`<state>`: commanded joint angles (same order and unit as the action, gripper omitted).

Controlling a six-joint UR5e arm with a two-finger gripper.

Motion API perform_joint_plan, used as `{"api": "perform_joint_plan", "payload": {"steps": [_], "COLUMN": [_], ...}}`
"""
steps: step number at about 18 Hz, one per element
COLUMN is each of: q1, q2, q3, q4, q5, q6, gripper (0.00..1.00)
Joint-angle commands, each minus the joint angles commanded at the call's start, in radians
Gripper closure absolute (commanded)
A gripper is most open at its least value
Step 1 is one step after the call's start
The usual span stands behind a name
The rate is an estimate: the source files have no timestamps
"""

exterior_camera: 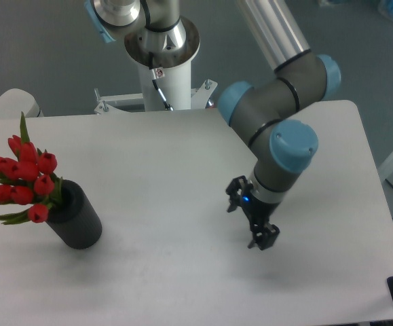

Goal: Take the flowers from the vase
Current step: 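Move the open gripper toward the red tulips in the black vase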

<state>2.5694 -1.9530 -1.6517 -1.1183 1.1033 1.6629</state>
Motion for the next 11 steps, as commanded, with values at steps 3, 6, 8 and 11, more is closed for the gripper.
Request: {"api": "perform_joint_plan", "payload": {"steps": [3,6,8,11], "q1": [-0.008,-0.014,-0.012,-0.015], "q2": [0.052,0.097,0.124,0.16], "q3": [-0.06,-0.138,-0.181,-0.223], "q4": [-0.006,-0.005,-0.002,0.003], "q5": [-0.109,-0.25,-0.388,-0.512], "q6": [-0.024,-0.046,-0.093,-0.12], "gripper": [0.0,0.0,0.0,0.0]}}
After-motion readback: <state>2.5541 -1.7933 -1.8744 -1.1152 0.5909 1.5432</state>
